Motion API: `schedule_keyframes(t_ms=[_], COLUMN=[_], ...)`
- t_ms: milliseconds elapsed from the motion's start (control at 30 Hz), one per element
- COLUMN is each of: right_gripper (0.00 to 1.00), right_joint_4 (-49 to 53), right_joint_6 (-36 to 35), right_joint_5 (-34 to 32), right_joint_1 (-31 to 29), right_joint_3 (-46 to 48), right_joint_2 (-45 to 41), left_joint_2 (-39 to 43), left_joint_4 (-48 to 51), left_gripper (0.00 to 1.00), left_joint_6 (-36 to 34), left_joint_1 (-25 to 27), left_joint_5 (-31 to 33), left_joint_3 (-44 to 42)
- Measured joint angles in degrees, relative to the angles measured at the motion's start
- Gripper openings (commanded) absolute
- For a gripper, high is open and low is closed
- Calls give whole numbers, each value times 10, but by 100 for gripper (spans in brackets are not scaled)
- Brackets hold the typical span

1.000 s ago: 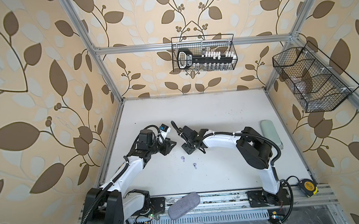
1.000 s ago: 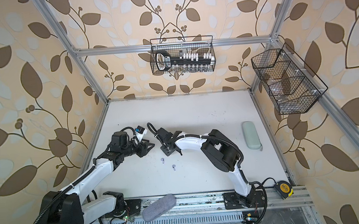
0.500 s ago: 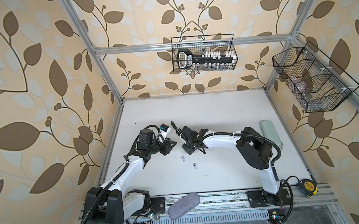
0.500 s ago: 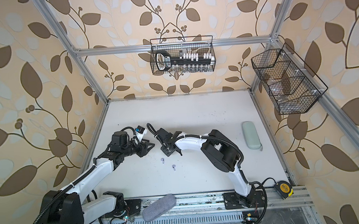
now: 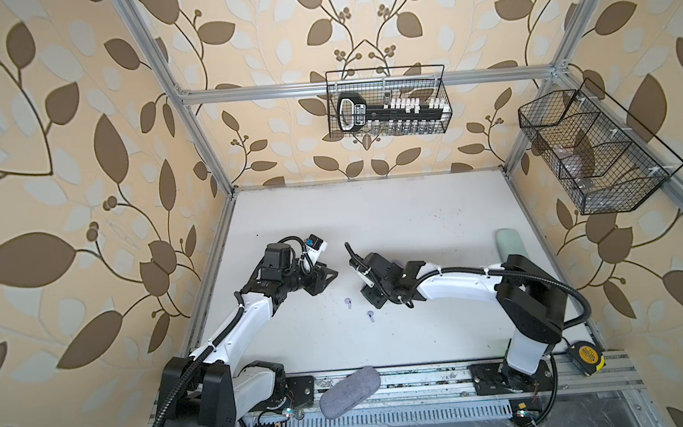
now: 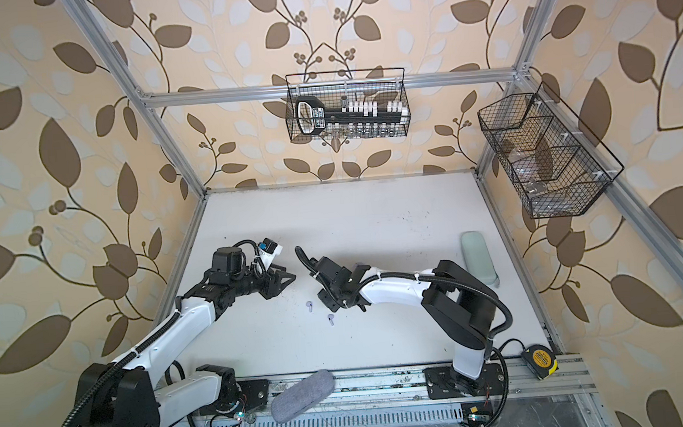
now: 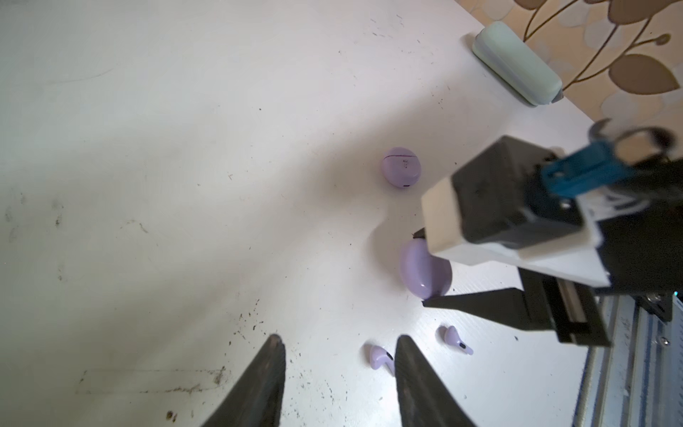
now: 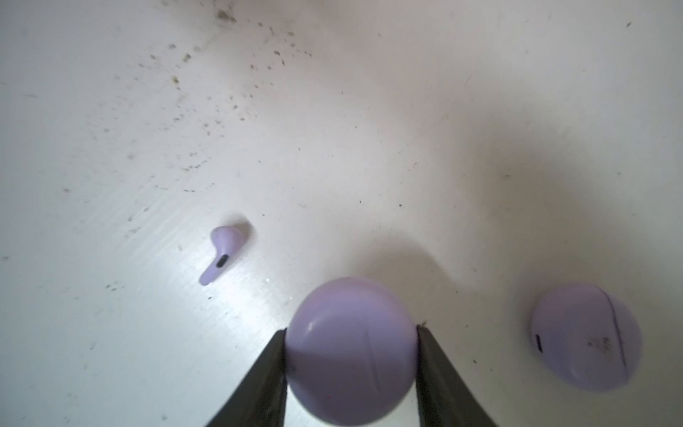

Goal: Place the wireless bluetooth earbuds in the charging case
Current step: 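Lift the lavender case with the right gripper toward the left gripper, then hold the case in the right gripper while the left gripper moves around it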

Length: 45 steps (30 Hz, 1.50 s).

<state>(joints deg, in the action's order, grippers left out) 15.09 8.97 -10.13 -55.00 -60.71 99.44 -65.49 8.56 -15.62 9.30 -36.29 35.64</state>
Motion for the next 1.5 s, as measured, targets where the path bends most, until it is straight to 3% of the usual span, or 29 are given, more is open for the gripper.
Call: schedule_keyframes(t_ms=[467, 933, 1500], right_gripper=[43, 42, 41], right_joint_4=[-78, -89, -88], right_joint_6=[-1, -16, -42], right_joint_5=[-85, -175, -204], right_joint_1=[-64, -117, -150], right_joint_3=[68, 68, 63], right_joint_2=[-159, -175, -210], left_joint_2=[14, -7, -63], left_joint_4=[132, 305, 408], left_gripper=[54, 55, 55], left_joint_6=[-7, -49, -76], left_joint_1=[0, 0, 9], left_joint_5=[-86, -215, -275], left_joint_3=[104, 208, 249])
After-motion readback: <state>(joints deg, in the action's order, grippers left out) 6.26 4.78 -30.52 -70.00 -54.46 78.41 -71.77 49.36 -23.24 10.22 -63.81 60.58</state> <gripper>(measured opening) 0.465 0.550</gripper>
